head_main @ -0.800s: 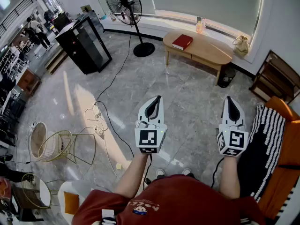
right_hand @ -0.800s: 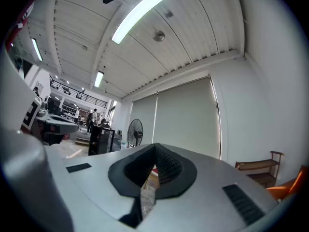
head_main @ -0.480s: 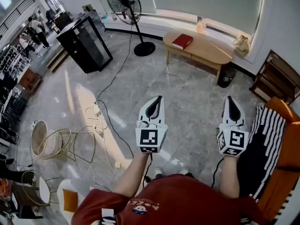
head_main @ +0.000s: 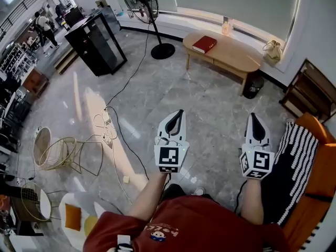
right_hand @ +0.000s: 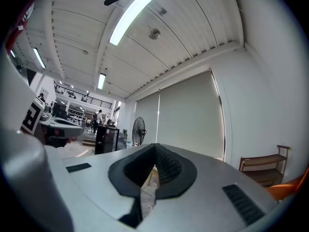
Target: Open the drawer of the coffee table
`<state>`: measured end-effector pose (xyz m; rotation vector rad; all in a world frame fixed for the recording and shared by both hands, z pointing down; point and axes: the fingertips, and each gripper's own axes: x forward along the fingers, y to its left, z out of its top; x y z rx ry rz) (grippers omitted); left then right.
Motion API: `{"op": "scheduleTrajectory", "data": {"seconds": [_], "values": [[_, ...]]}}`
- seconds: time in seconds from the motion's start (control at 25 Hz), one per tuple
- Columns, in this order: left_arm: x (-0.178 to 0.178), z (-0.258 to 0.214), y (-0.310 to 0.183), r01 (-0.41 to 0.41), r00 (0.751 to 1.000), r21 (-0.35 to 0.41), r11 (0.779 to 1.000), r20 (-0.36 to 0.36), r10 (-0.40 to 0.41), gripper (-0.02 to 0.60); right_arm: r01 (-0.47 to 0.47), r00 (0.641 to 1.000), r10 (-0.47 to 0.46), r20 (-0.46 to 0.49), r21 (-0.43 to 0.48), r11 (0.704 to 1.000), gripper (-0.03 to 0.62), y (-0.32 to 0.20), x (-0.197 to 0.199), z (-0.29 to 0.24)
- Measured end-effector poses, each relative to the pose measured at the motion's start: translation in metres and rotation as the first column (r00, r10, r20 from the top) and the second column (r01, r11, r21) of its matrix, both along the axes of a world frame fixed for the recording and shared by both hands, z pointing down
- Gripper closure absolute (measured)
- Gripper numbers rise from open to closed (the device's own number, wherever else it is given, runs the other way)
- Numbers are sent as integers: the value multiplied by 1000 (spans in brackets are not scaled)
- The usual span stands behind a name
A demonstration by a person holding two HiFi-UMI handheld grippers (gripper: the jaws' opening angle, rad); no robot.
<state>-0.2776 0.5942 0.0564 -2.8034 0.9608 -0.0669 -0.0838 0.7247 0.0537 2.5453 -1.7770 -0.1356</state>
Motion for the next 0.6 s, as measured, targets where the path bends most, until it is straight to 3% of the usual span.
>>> {"op": "scheduleTrajectory", "data": {"seconds": [0.44, 0.6], "values": [[22, 13, -9, 16, 1000, 3, 1000, 23, -16, 571, 26, 999, -25, 37, -10, 1000, 599, -18, 14, 19], [32, 19, -28, 10, 999, -9, 1000, 32, -10, 525, 18, 999, -17, 36, -19, 1000, 599, -33, 20, 24]]}}
